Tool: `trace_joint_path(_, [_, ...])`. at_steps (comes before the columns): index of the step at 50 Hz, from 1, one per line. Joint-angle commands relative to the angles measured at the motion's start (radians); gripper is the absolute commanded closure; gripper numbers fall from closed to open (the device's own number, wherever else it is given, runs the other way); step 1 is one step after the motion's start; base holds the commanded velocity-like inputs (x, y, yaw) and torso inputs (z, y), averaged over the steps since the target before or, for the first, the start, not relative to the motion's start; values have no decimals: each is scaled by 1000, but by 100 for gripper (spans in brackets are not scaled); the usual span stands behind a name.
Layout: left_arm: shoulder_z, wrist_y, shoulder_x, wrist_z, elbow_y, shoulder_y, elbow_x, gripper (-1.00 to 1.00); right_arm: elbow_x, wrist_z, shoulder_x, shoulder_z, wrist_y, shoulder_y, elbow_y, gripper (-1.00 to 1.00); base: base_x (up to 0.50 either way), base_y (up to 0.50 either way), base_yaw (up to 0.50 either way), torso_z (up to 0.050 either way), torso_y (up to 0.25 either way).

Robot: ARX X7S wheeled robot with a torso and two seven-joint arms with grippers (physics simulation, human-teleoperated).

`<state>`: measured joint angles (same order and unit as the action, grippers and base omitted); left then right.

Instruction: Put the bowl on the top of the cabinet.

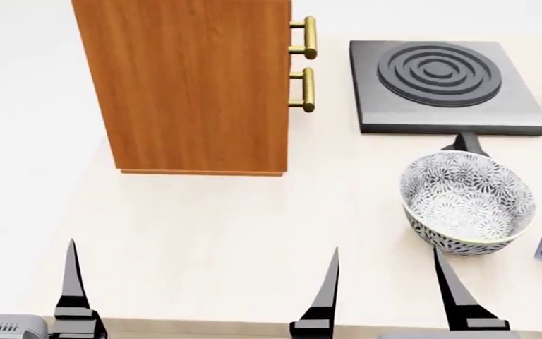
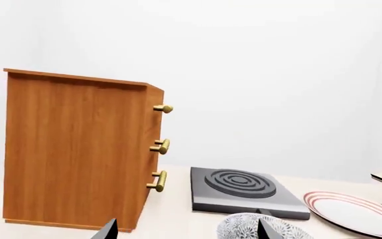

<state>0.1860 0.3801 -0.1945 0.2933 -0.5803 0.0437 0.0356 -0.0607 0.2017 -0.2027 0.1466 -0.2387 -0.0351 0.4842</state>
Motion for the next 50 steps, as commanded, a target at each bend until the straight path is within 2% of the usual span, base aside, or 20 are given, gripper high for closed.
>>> trace_joint_path(1, [5,-5,-6,6,-3,-3,11,-100,10,16,-9,12,16,4,-7,-100,0,51,0,0,0])
trace_joint_path(15, [4,-14,-17,14,9,-1,23,-100,24,42,-11,33,-24,-4,-4,-100,3,1,0,0,0])
trace_joint_path(22, [13,-11,-20,20,-1,0,24,-100,30,56,-15,36,-15,1,-8,-100,367,16,0,0,0])
trace_joint_path(26, [14,-17,-22,22,4,-1,26,-100,33,62,-18,40,20,8,-15,-100,0,0,0,0,0])
trace_joint_path(34, [15,-15,-27,28,0,-4,31,-100,33,70,-19,46,-17,2,-6,-100,7,0,0,0,0])
trace_joint_path(50, [25,-21,-33,39,-2,-1,34,-100,35,82,-31,53,-16,3,-6,-100,472,8,0,0,0])
